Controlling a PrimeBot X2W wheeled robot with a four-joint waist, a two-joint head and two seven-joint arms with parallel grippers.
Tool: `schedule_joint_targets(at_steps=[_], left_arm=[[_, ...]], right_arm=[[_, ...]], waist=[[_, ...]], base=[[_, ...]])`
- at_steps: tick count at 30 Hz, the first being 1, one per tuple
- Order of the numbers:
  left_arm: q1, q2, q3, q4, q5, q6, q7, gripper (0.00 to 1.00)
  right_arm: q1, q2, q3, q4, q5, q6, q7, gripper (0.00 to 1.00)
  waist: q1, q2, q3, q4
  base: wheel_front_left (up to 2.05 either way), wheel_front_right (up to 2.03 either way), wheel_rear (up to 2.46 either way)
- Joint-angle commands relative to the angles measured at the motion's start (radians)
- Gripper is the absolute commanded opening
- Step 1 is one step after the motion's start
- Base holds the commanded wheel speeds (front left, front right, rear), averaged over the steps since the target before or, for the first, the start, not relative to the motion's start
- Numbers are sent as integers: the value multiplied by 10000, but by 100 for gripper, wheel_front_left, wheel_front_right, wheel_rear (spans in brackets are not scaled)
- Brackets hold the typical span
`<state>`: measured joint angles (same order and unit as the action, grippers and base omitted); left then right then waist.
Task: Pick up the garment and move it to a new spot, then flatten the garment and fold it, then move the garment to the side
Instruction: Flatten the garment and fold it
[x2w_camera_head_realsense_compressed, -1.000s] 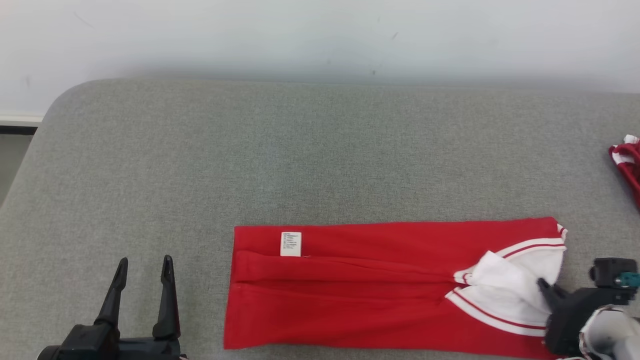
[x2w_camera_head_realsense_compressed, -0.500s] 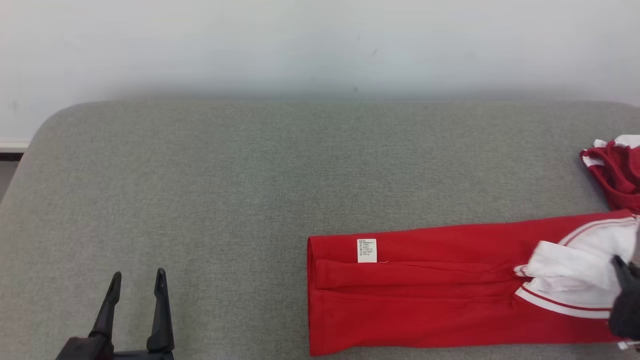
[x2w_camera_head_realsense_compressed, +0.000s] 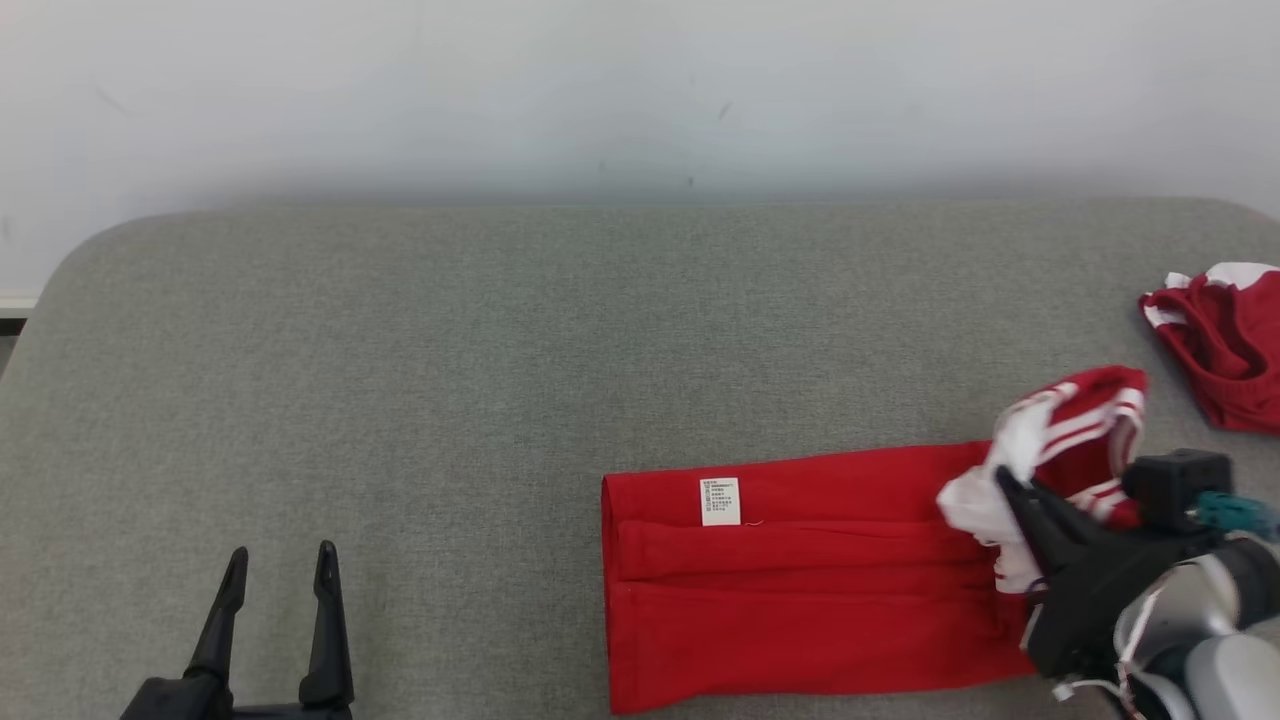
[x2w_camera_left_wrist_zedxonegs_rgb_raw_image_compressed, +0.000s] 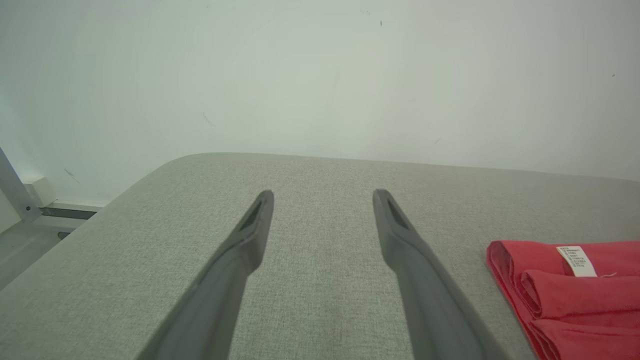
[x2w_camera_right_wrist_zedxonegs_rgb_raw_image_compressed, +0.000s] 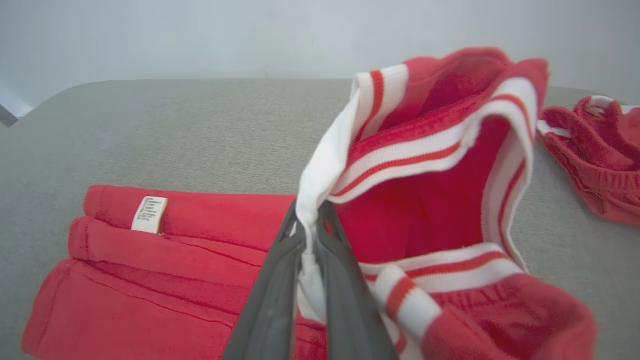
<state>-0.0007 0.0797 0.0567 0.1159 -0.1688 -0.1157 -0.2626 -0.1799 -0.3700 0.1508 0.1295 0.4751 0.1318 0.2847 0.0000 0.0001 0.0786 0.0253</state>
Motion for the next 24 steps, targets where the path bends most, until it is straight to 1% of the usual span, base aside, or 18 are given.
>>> schedule_joint_targets(at_steps=[1, 7, 12, 17, 24], left_arm=[[5, -27, -8, -18, 60, -44, -26, 100], [-217, -42, -42, 150, 18, -59, -26, 100], [-316, -78, -92, 245, -6, -99, -26, 100], [-456, -127, -198, 338, -22, -123, -27, 100], [-601, -177, -265, 465, -35, -147, -26, 100]], right_arm=[[104, 59, 38, -72, 41, -24, 25, 0], [196, 663, 891, -1070, 46, -23, 277, 0], [-14, 1152, 1618, -1347, 11, -23, 381, 0], [-148, 1489, 2261, -1108, -19, -23, 452, 0], [-370, 1748, 2583, -340, -163, -23, 149, 0]], waist=[[0, -1, 18, 48], [0, -1, 83, 393], [0, -1, 138, 666], [0, -1, 236, 953], [0, -1, 321, 1211]], base=[[0, 0, 0], [0, 0, 0], [0, 0, 0], [0, 0, 0], [0, 0, 0]])
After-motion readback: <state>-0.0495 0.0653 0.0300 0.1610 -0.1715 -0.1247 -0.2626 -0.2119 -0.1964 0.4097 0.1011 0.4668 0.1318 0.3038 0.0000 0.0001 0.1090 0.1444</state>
